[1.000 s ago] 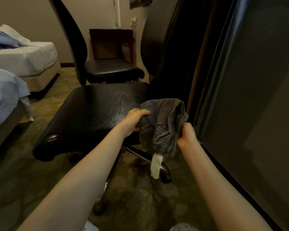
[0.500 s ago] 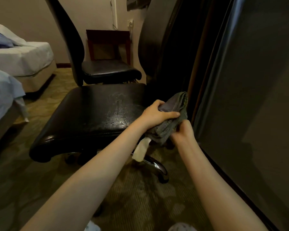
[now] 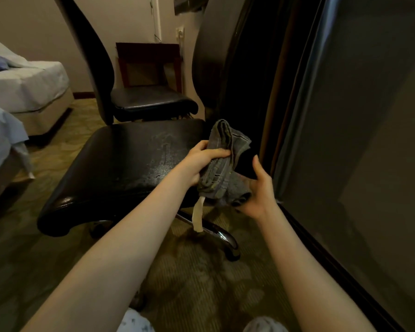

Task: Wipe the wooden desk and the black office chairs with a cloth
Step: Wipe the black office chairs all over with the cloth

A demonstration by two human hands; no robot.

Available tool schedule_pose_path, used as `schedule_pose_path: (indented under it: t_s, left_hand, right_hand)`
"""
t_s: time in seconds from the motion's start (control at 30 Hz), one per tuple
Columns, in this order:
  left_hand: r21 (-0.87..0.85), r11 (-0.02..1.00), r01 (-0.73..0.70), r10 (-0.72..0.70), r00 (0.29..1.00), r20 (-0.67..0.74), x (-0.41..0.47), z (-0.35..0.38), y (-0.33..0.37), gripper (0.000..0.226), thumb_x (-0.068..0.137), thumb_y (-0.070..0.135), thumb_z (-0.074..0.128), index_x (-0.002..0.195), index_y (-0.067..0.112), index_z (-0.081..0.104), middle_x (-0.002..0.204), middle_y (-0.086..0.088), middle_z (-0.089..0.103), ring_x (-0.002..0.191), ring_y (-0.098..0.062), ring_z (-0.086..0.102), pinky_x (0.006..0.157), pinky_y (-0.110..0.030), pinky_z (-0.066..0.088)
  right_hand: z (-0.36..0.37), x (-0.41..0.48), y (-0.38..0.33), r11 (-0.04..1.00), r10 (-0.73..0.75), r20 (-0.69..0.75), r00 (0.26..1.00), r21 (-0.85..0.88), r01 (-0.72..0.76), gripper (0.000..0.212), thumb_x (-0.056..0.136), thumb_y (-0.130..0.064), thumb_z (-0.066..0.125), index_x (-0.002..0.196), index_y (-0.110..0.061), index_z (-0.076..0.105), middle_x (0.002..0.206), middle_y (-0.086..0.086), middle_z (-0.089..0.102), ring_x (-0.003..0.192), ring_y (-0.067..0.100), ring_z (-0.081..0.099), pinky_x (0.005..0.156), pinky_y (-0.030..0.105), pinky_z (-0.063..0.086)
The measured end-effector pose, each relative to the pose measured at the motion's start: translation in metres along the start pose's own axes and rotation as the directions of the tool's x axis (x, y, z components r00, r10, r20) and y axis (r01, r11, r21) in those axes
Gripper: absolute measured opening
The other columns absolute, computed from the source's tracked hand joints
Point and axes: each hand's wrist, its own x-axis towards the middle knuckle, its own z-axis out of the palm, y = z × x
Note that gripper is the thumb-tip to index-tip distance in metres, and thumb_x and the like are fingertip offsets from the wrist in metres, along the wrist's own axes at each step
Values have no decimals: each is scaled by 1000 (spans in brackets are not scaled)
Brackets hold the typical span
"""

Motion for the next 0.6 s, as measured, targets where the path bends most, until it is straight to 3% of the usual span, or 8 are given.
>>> schedule_pose_path:
  t_s: [0.13, 0.23, 0.33, 0.37, 0.43, 0.5, 0.53, 0.6]
  left_hand:
    - [274, 955, -111, 144, 984, -106, -2, 10, -7, 50, 72, 24, 79, 110, 23, 46, 115, -11, 54, 102, -30, 57, 85, -47, 53]
    - [293, 950, -112, 106, 994, 37, -6, 16, -6, 66, 69, 14, 79, 122, 25, 41, 121, -13, 52, 108, -30, 57, 91, -48, 51]
    - [144, 989, -28, 2, 984, 176, -6, 6, 6, 69, 78, -10, 60, 135, 21, 36, 112, -8, 56, 110, -27, 55, 93, -40, 48]
    - [181, 983, -6, -21, 989, 148, -2, 2, 8, 66, 78, -11, 54, 134, 20, 38, 106, -6, 56, 106, -25, 54, 88, -37, 47]
    - [394, 918, 35, -30, 999, -18, 10, -4, -1, 57, 70, 4, 51, 127, 10, 45, 100, -7, 55, 103, -27, 54, 78, -31, 44]
    - [629, 767, 123, -43, 989, -141, 48, -18, -32, 76, 61, 32, 54, 133, 9, 42, 121, -11, 54, 120, -35, 48, 95, -37, 43]
    - [718, 678, 155, -71, 987, -146, 53, -20, -44, 84, 62, 43, 56, 139, 14, 37, 134, -11, 47, 127, -36, 41, 103, -43, 39]
    - [833, 521, 184, -97, 983, -157, 32, -17, -48, 79, 77, 48, 62, 142, 15, 32, 141, -12, 36, 132, -36, 32, 109, -44, 31]
  right_hand:
    - [16, -1, -15, 969, -132, 44, 990, -203, 138, 29, 89, -35, 56, 106, -12, 63, 92, 8, 73, 94, 27, 65, 83, 40, 51]
    - [29, 8, -22, 925, -224, -101, 969, -336, 179, 46, 79, -29, 73, 119, -10, 59, 104, 10, 69, 95, 26, 66, 80, 39, 54]
    - [32, 18, -31, 774, -487, -223, 845, -558, 299, 42, 74, -28, 78, 111, -15, 62, 104, 5, 68, 95, 22, 65, 82, 39, 54]
    - [34, 19, -30, 615, -602, -198, 774, -733, 291, 40, 75, -32, 76, 110, -19, 63, 105, 3, 67, 96, 22, 64, 84, 39, 53]
    - [34, 25, -19, 76, -770, 27, 638, -988, 134, 41, 81, -35, 68, 118, -19, 60, 116, 4, 60, 101, 26, 60, 83, 38, 50]
    - [29, 38, -5, -451, -690, 337, 641, -892, -16, 51, 91, -25, 55, 139, -16, 41, 134, 8, 44, 110, 30, 53, 81, 40, 47]
    - [26, 45, -2, -591, -617, 405, 675, -805, -58, 55, 93, -19, 51, 145, -16, 31, 139, 9, 37, 113, 31, 50, 81, 40, 46]
    - [22, 59, -4, -663, -555, 365, 748, -737, -132, 61, 92, -13, 52, 147, -18, 26, 143, 11, 29, 115, 32, 47, 78, 39, 46]
